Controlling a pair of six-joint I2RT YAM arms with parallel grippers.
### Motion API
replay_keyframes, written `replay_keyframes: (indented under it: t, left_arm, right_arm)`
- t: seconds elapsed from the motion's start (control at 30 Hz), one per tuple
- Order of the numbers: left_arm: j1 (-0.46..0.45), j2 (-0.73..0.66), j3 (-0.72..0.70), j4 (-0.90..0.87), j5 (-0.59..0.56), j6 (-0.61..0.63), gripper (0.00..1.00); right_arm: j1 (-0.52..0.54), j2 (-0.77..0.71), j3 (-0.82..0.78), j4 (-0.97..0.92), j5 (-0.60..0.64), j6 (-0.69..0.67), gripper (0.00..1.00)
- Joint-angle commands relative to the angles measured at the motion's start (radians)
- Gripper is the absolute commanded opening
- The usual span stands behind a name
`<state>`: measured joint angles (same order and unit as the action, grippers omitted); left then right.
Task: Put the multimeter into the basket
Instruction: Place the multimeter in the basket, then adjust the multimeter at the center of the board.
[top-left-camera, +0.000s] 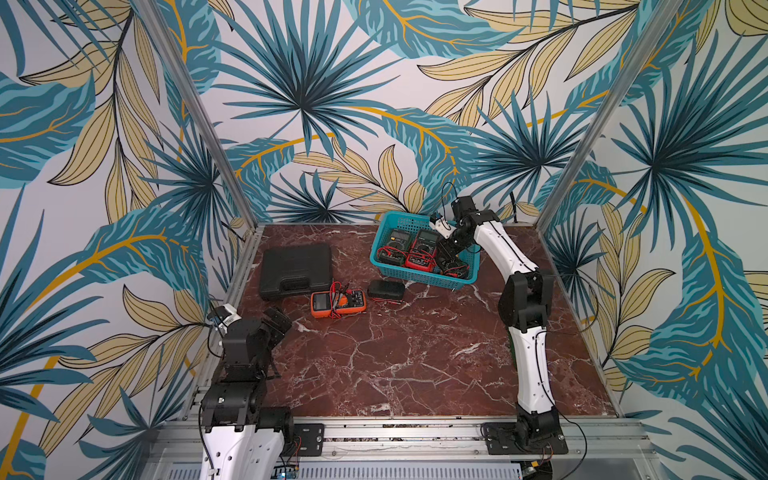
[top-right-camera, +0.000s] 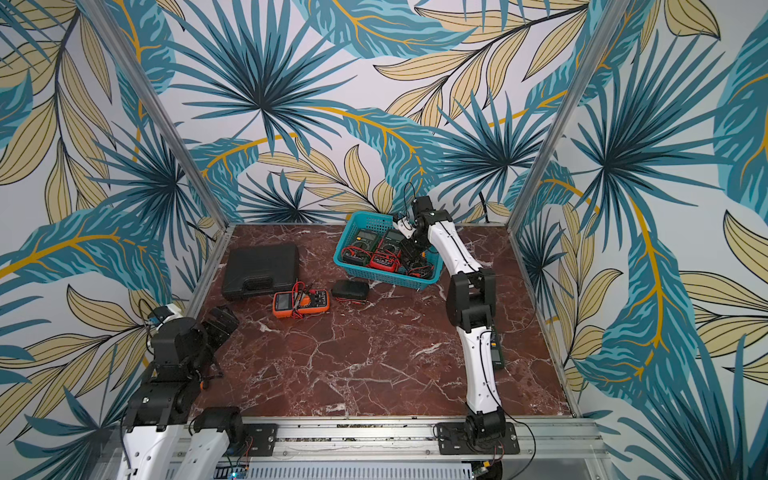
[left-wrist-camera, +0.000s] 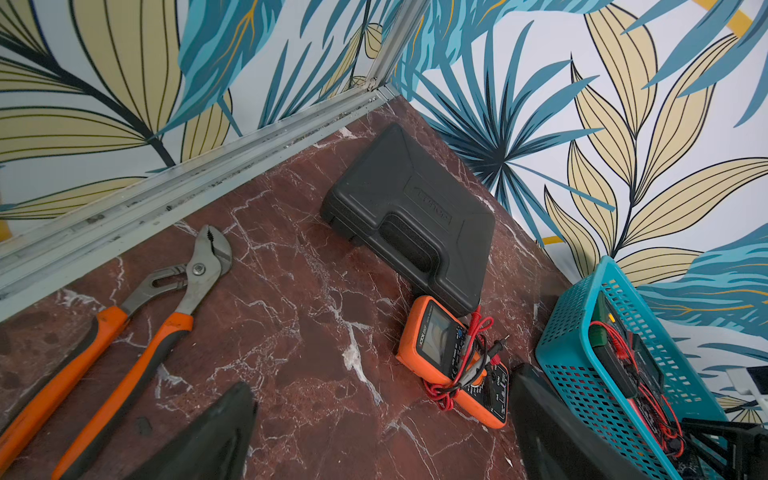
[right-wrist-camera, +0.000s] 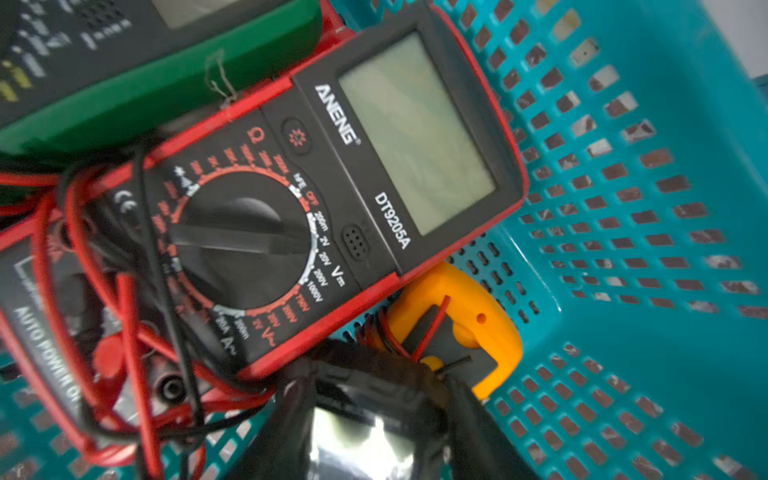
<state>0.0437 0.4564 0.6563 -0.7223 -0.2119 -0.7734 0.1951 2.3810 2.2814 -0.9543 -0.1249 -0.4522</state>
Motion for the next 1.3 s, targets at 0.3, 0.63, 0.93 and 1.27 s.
replay_keyframes:
  t: [0.3, 0.63, 0.93, 1.27]
  left_arm:
    - [0.007, -0.001, -0.003, 0.024, 0.013, 0.003, 1.00]
    - [0.007, 0.000, -0.015, 0.047, 0.031, -0.007, 1.00]
    - [0.007, -0.001, -0.018, 0.062, 0.043, -0.011, 1.00]
    - [0.007, 0.009, -0.035, 0.077, 0.085, -0.011, 1.00]
  right_arm:
    - [-0.003, -0.048, -0.110, -0.030, -0.157, 0.016, 0.32]
    - [-0.004, -0.146, -0.101, -0.024, -0.103, 0.033, 0.47]
    - [0.010, -0.311, -0.179, -0.011, -0.212, 0.090, 0.60]
    - [0.275, -0.421, -0.394, 0.124, -0.064, 0.121, 0.80]
